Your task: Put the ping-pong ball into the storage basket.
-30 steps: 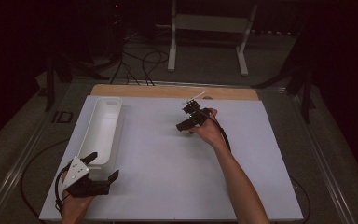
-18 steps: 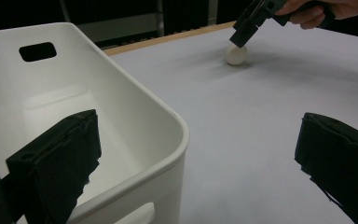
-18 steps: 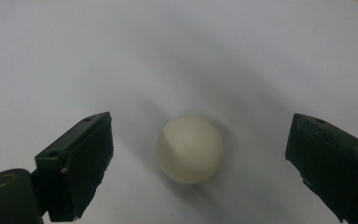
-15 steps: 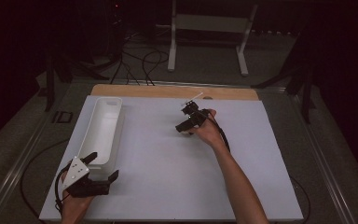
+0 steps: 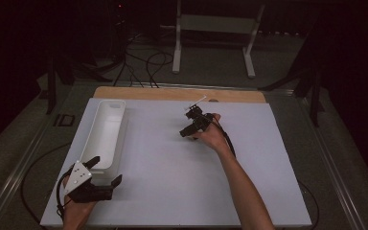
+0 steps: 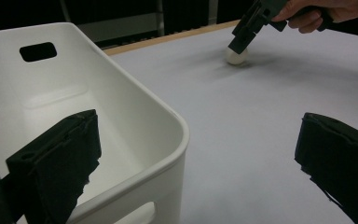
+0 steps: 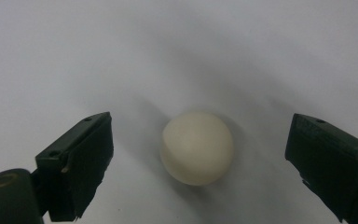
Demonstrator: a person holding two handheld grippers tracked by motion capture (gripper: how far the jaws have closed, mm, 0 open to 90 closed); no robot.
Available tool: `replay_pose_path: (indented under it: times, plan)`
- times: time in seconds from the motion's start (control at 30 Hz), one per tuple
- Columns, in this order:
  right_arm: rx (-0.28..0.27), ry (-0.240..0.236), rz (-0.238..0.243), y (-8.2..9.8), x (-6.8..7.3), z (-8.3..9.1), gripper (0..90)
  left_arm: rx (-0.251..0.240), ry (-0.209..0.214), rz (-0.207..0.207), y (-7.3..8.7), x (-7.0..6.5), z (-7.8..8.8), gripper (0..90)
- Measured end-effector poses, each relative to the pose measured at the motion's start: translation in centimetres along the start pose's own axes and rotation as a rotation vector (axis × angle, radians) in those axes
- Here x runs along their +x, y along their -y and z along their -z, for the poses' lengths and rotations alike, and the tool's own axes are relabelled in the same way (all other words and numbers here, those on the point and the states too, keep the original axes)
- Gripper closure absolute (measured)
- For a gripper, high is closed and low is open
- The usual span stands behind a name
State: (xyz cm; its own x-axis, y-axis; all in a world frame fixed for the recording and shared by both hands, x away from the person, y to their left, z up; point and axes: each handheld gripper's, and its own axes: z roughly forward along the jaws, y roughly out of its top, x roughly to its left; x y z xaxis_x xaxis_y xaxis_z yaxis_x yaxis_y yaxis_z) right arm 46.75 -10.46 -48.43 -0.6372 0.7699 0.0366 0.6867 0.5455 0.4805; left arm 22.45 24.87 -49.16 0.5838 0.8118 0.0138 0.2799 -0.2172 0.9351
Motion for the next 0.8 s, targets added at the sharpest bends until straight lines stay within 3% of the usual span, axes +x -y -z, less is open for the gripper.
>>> replay_pose_path:
  times: [0.33,0.8]
  plan:
    - [0.007,0.004,-0.005,-0.01,0.13,-0.26,10.9,0.0,0.0,0.0,0.0,0.0,0.01,0.9]
    - [0.045,0.024,-0.013,0.05,0.1,-0.76,30.8,0.0,0.0,0.0,0.0,0.01,0.01,0.9]
